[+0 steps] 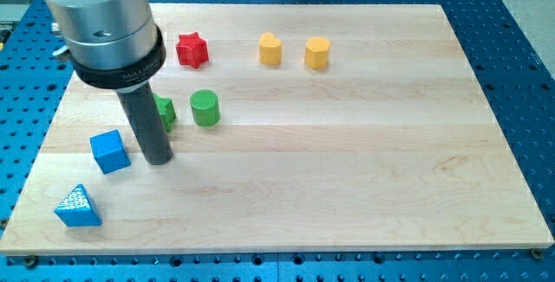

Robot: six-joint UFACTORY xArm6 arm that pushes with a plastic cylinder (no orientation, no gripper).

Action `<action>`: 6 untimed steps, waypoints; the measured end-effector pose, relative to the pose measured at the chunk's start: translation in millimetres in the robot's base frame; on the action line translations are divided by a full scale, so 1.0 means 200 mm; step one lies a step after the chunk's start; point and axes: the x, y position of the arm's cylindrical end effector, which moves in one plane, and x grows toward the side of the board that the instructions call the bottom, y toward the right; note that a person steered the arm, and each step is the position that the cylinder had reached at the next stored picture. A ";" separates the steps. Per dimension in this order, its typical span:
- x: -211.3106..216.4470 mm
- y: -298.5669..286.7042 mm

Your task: Place the green blocks together to bottom right of hexagon

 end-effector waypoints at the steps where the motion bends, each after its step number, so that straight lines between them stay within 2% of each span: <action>1: 0.00 0.02; 3: 0.01 -0.07; 4: -0.04 -0.26; 5: -0.25 -0.19; 6: -0.35 0.26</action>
